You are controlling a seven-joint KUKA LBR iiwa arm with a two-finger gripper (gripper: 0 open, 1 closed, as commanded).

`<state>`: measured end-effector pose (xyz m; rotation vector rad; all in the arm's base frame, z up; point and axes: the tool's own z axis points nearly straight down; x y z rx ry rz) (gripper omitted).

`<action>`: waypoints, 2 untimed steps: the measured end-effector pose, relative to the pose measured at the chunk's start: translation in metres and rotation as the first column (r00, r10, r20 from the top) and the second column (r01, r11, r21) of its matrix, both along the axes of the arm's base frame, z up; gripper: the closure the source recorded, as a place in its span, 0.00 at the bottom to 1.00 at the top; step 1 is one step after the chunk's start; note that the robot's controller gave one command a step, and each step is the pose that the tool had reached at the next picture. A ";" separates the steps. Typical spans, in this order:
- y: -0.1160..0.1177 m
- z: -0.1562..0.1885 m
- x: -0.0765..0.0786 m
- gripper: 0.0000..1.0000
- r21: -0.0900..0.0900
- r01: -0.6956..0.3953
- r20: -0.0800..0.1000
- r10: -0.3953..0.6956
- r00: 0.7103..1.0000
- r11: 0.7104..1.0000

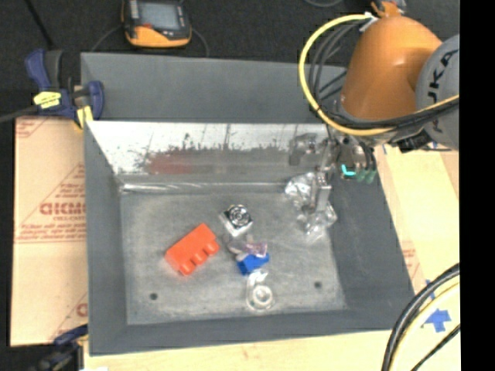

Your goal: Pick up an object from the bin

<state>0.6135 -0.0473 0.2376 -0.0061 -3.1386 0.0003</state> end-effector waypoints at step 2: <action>0.063 -0.136 -0.080 0.00 0.000 -0.114 0.010 0.114 0.993 0.993</action>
Offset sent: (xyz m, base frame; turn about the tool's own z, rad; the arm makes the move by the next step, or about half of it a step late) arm -0.1018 0.0677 -0.1676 -0.2454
